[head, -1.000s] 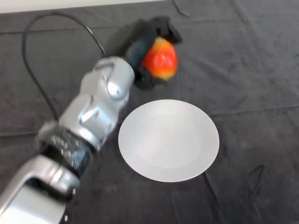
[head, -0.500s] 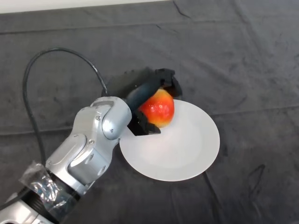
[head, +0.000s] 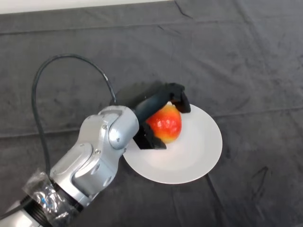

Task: Move the apple to the plate

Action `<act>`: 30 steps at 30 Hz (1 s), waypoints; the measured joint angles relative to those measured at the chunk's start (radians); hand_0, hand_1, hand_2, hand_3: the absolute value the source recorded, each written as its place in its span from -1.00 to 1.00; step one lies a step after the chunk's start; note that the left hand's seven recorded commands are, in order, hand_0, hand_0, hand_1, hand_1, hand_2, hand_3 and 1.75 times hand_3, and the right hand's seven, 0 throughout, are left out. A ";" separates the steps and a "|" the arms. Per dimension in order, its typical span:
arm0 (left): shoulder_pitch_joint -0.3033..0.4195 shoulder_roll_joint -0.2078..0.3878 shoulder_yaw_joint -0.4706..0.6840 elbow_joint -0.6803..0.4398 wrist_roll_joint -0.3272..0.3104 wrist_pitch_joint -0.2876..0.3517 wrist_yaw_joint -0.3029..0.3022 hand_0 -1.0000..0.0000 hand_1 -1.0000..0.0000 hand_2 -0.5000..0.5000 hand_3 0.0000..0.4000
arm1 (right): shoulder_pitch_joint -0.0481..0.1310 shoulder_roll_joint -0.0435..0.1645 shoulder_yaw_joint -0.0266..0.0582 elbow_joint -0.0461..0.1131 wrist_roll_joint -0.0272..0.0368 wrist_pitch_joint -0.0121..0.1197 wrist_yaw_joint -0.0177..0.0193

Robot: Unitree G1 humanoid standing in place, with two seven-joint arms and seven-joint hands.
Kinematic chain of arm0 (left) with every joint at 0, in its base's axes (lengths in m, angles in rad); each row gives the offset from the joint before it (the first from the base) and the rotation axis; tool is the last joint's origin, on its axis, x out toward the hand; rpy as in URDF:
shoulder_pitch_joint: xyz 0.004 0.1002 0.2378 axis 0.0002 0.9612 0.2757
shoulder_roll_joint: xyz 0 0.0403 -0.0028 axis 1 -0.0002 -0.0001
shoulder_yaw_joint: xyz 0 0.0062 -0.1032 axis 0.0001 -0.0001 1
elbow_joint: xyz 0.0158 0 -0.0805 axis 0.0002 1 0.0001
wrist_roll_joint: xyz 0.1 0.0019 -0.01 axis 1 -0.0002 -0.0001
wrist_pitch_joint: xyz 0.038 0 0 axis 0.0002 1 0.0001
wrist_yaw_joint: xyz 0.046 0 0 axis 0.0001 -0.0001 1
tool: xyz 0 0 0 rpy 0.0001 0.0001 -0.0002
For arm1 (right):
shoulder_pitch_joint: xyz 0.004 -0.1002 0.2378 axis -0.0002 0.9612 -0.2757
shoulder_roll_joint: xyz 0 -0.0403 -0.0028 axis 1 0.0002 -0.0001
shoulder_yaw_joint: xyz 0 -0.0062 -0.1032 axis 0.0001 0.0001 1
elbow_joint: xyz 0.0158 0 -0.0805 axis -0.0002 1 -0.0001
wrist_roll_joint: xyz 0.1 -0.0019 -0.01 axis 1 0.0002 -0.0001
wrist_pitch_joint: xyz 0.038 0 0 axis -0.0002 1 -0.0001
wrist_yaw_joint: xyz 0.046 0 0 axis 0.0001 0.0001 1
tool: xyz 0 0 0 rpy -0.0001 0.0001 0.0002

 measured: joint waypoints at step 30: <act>-0.004 0.023 0.206 -0.006 -0.104 0.001 -0.017 1.00 1.00 0.00 -1.00 | 0.000 0.000 -0.0001 0.000 -0.0001 0.001 0.0000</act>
